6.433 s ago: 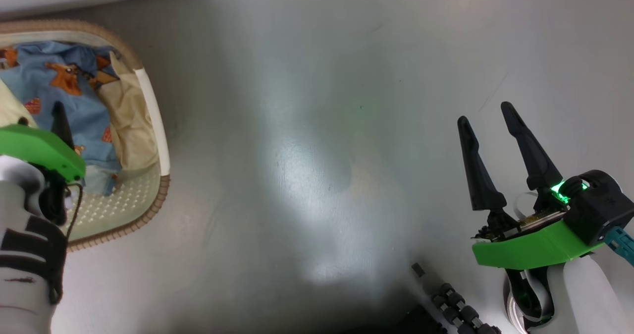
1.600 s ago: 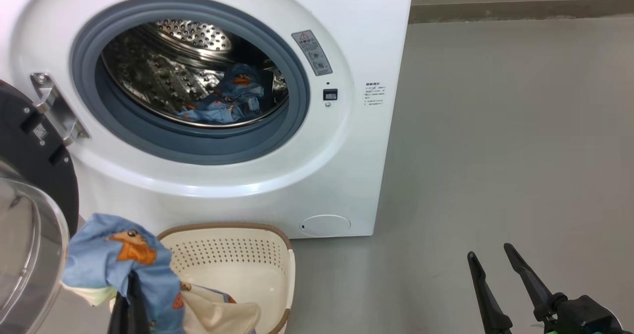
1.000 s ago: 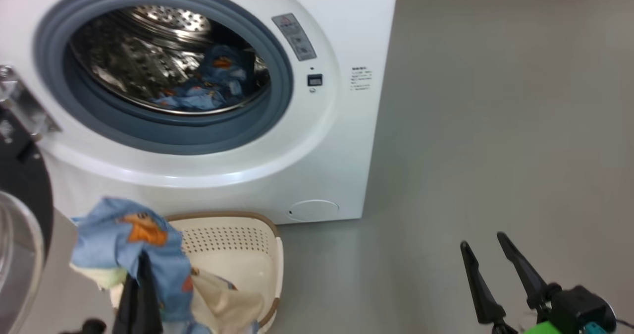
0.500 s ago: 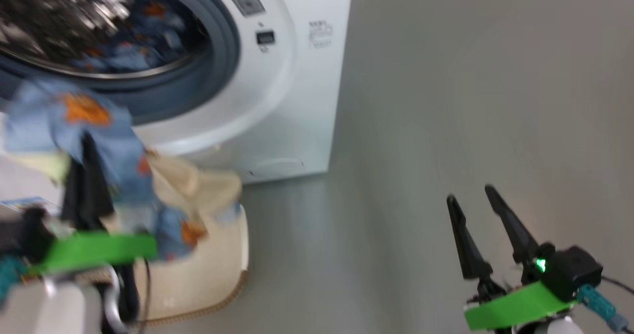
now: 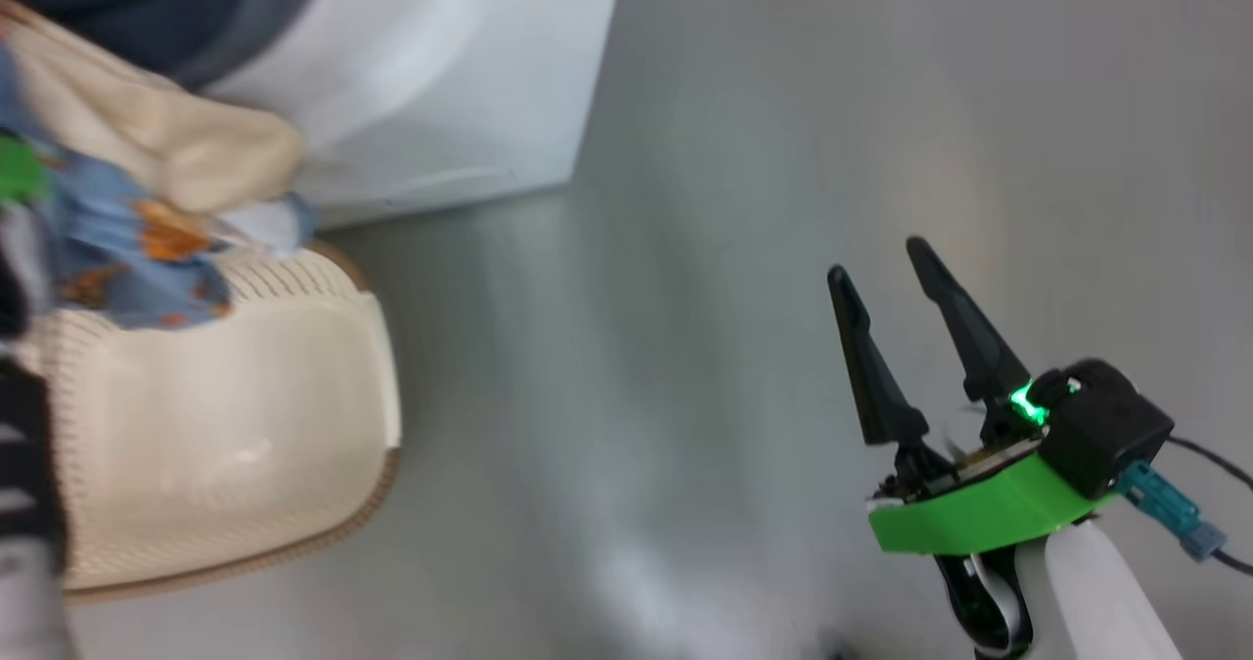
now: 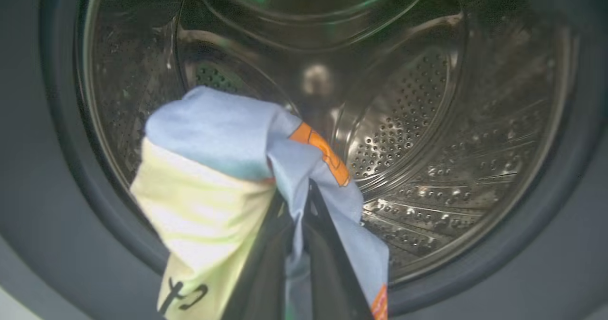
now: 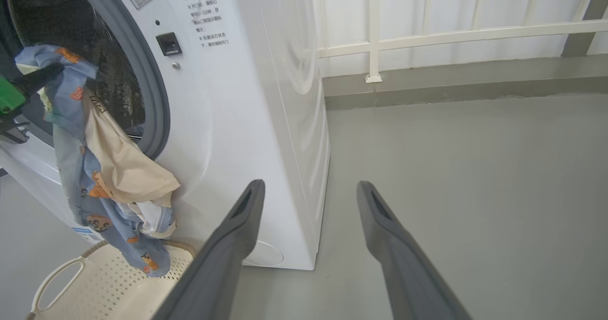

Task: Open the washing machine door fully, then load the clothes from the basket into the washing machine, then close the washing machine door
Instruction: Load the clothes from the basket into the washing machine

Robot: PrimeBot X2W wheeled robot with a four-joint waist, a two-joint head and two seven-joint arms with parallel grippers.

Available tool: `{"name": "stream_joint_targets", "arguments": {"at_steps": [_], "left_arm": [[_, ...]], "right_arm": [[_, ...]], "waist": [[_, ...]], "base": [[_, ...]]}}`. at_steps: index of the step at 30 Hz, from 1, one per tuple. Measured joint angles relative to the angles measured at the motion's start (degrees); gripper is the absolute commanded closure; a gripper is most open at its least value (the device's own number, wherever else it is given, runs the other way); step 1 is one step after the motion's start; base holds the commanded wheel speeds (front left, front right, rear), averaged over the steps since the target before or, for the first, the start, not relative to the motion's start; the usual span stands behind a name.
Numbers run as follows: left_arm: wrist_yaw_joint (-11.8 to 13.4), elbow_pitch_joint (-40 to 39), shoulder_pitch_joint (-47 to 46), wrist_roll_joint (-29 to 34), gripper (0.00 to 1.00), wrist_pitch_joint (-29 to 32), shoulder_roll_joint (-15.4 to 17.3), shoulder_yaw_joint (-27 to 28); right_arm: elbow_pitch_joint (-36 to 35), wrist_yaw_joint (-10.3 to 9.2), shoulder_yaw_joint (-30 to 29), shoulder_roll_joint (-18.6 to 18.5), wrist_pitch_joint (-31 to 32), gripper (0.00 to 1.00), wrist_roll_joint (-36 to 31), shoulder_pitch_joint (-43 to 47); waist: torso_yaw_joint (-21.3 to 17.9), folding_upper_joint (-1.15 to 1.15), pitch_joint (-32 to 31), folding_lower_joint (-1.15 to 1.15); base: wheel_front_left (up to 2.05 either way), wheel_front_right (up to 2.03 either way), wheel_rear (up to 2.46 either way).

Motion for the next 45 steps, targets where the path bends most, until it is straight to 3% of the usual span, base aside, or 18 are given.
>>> {"name": "stream_joint_targets", "arguments": {"at_steps": [4,11,22,35,45], "left_arm": [[-0.5,6.7,-7.1,1.1,1.0,0.0,3.2,1.2],[-0.9,13.6,-16.2,4.4,1.0,0.0,5.8,0.7],[-0.9,17.1,-27.6,7.7,1.0,0.0,9.8,0.7],[-0.5,14.1,-32.0,10.6,1.0,0.0,11.5,2.2],[0.1,30.6,-31.4,12.9,1.0,0.0,10.8,-0.4]], "right_arm": [[0.0,0.0,0.4,0.0,0.0,0.0,0.6,-1.6],[0.2,0.0,1.5,0.1,0.0,0.0,1.7,-1.9],[1.3,0.0,4.6,0.3,0.0,0.0,3.0,-1.9],[1.3,0.0,4.0,0.2,0.0,0.0,2.9,2.1],[1.2,0.0,2.8,-0.3,0.0,0.0,2.8,7.1]], "waist": [[-1.7,0.0,4.2,0.0],[-4.9,0.0,9.2,0.0],[-8.4,0.0,13.4,0.0],[-9.9,0.0,13.0,0.0],[-8.5,0.0,8.4,0.0]], "base": [[0.0,0.0,0.0],[0.0,0.0,0.0],[0.0,0.0,0.0],[0.0,0.0,0.0],[0.0,0.0,0.0]]}}
